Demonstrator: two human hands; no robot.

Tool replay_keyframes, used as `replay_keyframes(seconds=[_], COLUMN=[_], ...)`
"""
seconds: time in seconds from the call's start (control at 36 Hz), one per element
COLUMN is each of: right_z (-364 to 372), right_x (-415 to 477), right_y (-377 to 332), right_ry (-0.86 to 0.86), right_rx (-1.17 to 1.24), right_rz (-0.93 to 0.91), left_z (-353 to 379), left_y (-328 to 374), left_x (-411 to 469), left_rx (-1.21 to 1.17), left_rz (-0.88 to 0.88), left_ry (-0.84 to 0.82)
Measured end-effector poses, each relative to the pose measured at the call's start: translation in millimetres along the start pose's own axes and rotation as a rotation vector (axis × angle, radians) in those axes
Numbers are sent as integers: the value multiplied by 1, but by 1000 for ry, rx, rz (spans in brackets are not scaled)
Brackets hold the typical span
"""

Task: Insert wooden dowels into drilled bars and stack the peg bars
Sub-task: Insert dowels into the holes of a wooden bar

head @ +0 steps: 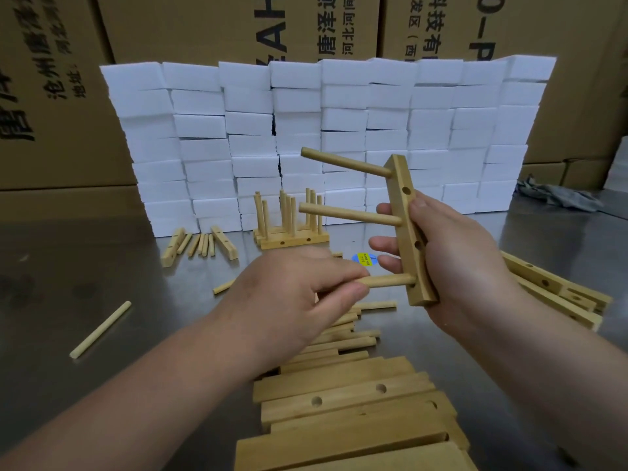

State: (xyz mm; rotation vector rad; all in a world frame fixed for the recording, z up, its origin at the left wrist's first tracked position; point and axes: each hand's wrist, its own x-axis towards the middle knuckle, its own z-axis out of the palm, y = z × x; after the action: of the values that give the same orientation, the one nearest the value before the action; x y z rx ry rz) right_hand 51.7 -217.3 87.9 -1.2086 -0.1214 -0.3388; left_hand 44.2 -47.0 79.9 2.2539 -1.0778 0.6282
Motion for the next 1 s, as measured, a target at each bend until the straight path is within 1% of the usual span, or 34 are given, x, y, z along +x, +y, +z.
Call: replay_keyframes(seconds=[0.11,0.22,0.5,0.64,0.75,0.89,1.0], right_z=[0,1,6,8,8,9,9], right_x=[-2,-3,-8,-12,-12,-13,-14], right_y=[-4,-6,-8,-10,-8,-5,-3], right_ry=[13,13,5,-10,-3,5,10], right_rx=[28,31,-62,-104,-124,-131,-133], right_rz=[4,1,-76,-128,-126,-146,-150], left_z=[-1,-2,-9,-11,-10,-4,-1], left_y=[3,5,16,20,21,18,15], left_x=[0,1,1,1,1,-2,-4], left_rx=[90,109,272,274,269,174,119], left_rz=[67,79,173,171,164,77,53], left_ry=[8,9,-38,-51,-61,-79,-78])
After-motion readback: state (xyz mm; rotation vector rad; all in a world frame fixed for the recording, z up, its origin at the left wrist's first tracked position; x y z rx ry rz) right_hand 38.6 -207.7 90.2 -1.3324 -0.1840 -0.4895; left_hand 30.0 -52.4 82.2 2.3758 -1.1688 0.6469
